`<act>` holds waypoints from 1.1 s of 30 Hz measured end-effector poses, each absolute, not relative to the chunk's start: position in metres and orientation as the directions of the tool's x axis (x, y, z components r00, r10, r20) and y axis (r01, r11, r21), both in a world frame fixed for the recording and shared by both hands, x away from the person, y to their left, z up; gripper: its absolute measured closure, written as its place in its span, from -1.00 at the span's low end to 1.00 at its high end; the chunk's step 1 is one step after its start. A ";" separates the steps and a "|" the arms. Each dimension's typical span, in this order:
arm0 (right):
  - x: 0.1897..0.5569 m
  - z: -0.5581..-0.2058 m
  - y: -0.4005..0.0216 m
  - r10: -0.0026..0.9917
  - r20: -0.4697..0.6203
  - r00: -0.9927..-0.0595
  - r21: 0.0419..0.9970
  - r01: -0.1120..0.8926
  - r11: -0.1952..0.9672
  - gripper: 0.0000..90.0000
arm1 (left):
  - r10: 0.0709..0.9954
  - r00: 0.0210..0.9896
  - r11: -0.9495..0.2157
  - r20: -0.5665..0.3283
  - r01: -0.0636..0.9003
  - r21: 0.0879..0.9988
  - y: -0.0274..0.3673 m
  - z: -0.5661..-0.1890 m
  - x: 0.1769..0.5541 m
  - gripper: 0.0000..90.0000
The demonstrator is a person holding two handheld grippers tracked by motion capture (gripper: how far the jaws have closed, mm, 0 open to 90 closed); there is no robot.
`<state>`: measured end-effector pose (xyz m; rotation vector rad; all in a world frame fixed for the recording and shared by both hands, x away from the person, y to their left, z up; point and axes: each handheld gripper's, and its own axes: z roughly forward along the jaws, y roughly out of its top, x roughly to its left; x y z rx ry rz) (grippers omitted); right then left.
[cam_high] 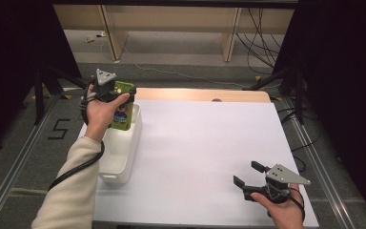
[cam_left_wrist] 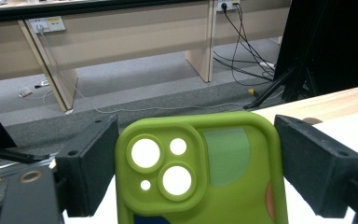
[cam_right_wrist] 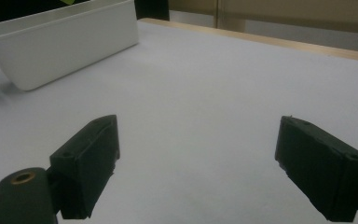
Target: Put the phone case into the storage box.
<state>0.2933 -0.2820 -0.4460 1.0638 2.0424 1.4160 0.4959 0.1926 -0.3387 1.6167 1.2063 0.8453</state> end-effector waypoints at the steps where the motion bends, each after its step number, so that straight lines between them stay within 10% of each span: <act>1: 0.293 -0.446 -0.282 0.789 0.072 -0.610 0.921 0.345 0.182 -0.67 | 0.959 0.284 -0.098 0.001 0.326 0.940 0.193 -0.339 0.496 -0.63; 33: 0.294 -0.447 -0.282 0.789 0.077 -0.610 0.921 0.346 0.177 -0.66 | 0.963 0.270 -0.099 0.004 0.339 0.936 0.197 -0.352 0.507 -0.63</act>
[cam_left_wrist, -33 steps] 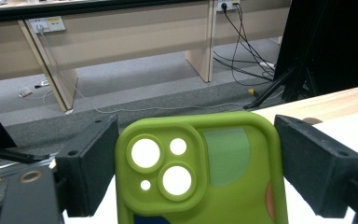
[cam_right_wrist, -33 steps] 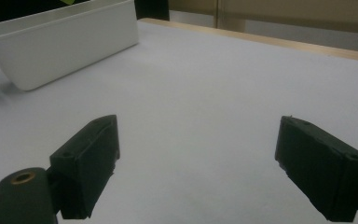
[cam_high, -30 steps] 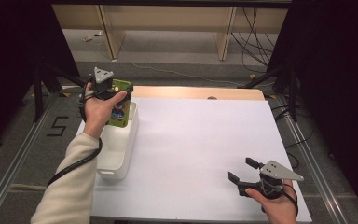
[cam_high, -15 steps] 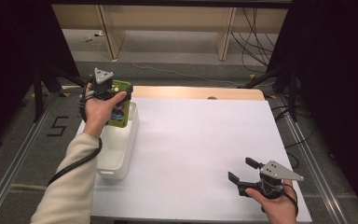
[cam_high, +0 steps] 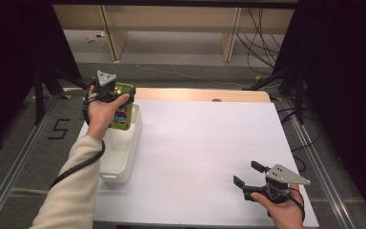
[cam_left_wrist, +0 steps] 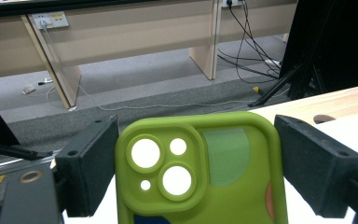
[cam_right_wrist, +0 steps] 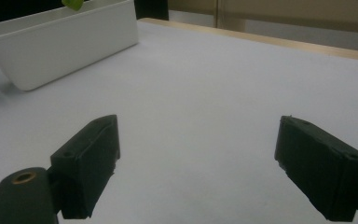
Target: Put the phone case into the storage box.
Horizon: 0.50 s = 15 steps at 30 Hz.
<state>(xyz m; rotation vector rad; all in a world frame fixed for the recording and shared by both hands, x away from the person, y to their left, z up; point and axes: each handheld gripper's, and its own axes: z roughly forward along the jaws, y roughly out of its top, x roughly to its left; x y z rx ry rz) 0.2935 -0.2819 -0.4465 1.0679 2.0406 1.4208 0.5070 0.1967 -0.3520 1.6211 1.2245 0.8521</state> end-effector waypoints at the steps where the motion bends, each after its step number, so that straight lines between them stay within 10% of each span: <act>1: 0.293 -0.446 -0.282 0.790 0.075 -0.608 0.920 0.347 0.180 -0.66 | 0.963 0.270 -0.098 0.003 0.340 0.935 0.197 -0.352 0.507 -0.63; 15: 0.293 -0.446 -0.283 0.791 0.073 -0.607 0.921 0.345 0.180 -0.66 | 0.962 0.273 -0.109 0.012 0.343 0.933 0.193 -0.354 0.513 -0.63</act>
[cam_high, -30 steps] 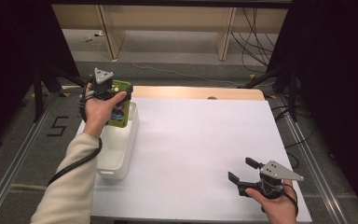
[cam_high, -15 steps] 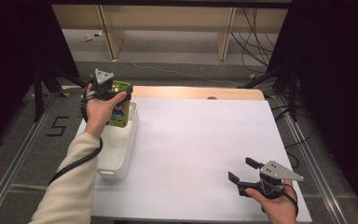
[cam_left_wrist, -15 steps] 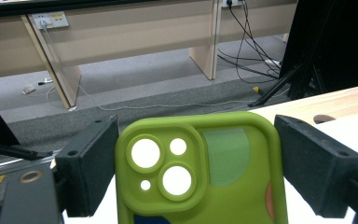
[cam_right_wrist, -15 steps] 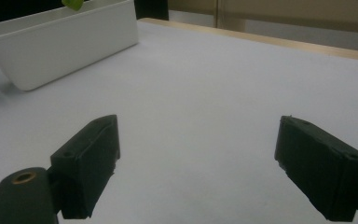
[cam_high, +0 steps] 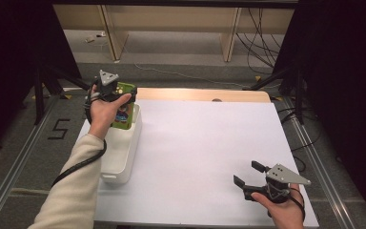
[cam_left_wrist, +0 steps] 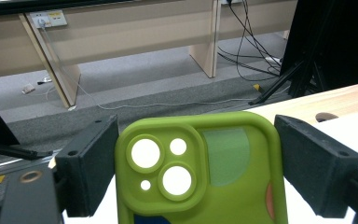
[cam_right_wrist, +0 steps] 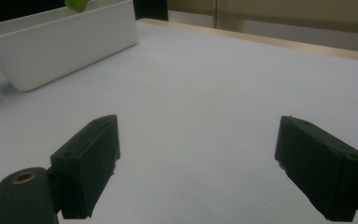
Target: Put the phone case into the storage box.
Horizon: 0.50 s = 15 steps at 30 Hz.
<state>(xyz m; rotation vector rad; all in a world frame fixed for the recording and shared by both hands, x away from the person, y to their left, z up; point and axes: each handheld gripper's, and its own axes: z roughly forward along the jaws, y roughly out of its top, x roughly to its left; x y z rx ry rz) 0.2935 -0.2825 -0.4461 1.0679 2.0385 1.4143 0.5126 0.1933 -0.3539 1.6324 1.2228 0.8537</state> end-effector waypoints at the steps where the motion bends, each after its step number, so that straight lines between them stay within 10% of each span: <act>1: 0.293 -0.446 -0.282 0.792 0.073 -0.607 0.921 0.345 0.179 -0.66 | 0.962 0.272 -0.108 0.012 0.341 0.934 0.193 -0.354 0.513 -0.63; 15: 0.293 -0.446 -0.283 0.792 0.072 -0.607 0.921 0.345 0.180 -0.66 | 0.962 0.271 -0.111 0.016 0.340 0.934 0.194 -0.355 0.517 -0.63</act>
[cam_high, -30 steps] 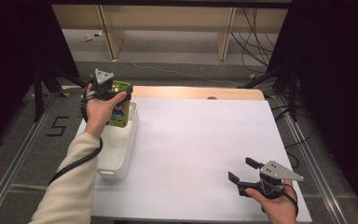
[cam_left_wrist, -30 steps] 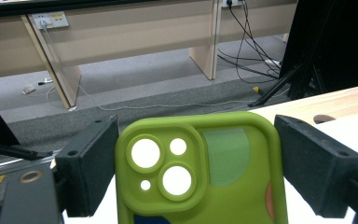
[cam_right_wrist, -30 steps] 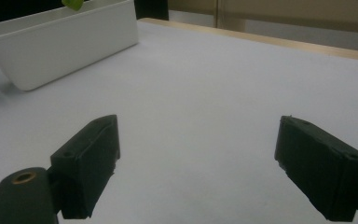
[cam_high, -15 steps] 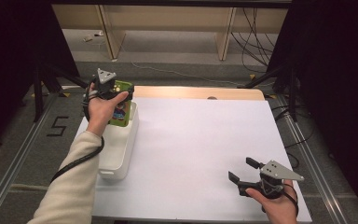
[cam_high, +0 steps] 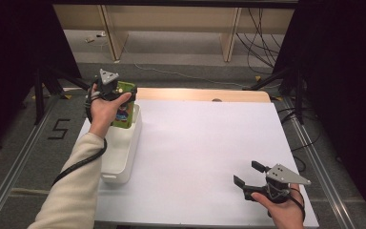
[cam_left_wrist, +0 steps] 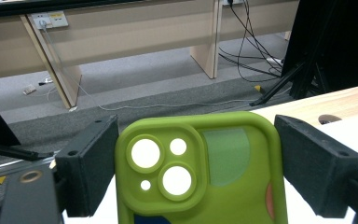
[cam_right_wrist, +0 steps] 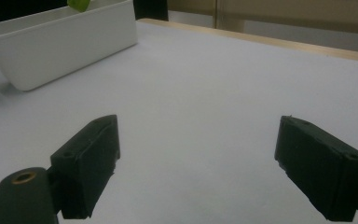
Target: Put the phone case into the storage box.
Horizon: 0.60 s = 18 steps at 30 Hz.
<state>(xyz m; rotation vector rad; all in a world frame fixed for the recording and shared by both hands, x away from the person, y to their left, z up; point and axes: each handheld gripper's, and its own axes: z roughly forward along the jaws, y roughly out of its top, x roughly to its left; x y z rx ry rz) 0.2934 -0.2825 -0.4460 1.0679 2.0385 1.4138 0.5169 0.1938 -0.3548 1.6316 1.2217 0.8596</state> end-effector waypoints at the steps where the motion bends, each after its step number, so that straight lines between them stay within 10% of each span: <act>1: 0.293 -0.446 -0.283 0.792 0.072 -0.607 0.921 0.346 0.181 -0.66 | 0.962 0.271 -0.111 0.016 0.339 0.934 0.194 -0.355 0.517 -0.63; 18: 0.294 -0.447 -0.282 0.790 0.075 -0.608 0.921 0.346 0.179 -0.66 | 0.961 0.274 -0.119 0.024 0.337 0.934 0.192 -0.359 0.524 -0.63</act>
